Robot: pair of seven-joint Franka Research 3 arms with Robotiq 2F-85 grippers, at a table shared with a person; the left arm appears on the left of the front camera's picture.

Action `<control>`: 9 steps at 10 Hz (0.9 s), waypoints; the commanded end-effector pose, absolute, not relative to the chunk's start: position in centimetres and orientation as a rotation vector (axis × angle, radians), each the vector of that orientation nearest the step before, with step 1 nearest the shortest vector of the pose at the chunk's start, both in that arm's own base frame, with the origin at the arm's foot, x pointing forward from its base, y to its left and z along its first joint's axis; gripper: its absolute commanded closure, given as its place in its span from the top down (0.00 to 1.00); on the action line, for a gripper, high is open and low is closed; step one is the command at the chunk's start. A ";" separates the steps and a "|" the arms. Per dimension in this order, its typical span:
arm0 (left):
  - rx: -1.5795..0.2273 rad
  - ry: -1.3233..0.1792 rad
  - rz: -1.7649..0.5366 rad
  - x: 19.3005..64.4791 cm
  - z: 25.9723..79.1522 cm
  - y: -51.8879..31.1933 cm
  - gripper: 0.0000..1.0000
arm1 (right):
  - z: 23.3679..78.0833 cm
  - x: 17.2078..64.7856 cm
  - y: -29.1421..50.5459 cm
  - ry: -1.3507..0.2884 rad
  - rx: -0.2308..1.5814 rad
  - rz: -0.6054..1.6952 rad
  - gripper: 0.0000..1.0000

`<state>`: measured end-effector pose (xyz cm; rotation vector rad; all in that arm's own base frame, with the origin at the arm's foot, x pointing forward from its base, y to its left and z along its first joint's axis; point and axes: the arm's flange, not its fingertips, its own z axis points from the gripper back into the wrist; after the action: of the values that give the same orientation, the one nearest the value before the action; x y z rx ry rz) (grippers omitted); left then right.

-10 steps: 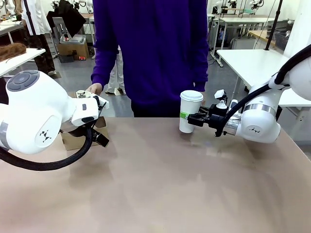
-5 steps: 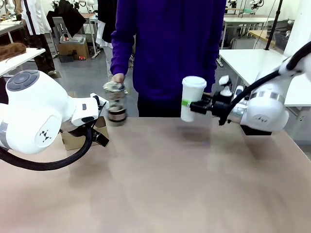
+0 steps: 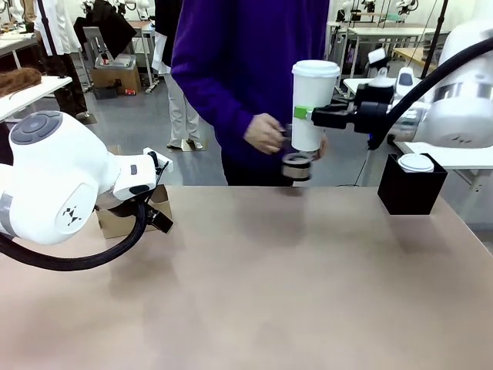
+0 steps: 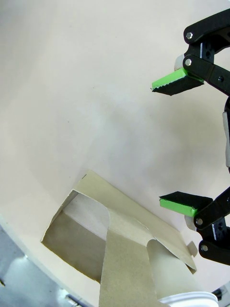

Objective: Pour a drink into a cup and package it in a carrier.
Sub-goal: When a person places the Paper Cup Lid on the 600 ml Paper Cup , lift the 600 ml Paper Cup, then position the Cup Carrier in the center of the table.

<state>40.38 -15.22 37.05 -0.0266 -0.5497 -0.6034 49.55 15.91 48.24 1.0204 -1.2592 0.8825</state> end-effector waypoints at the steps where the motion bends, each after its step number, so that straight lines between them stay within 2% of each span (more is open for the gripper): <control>1: -0.029 -0.550 -0.601 40.4 37.1 -15.1 1.00 | 50.6 46.7 15.6 -1.187 1.021 0.918 0.80; 3: -0.029 -0.550 -0.601 40.4 37.1 -15.1 1.00 | 51.4 46.0 15.5 -1.209 1.027 0.915 0.80; 4: -0.029 -0.550 -0.601 40.4 37.1 -15.1 1.00 | 51.4 45.8 15.5 -1.211 1.088 0.904 0.80; 5: -0.029 -0.550 -0.601 40.4 37.1 -15.1 1.00 | 51.4 46.0 15.9 -1.227 1.017 0.933 0.80; 9: -0.029 -0.550 -0.601 40.4 37.1 -15.1 1.00 | 51.4 46.0 15.9 -1.227 1.017 0.933 0.80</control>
<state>40.38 -15.23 37.05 -0.0266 -0.5498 -0.6035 45.95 15.62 51.23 1.0263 -1.2216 0.9300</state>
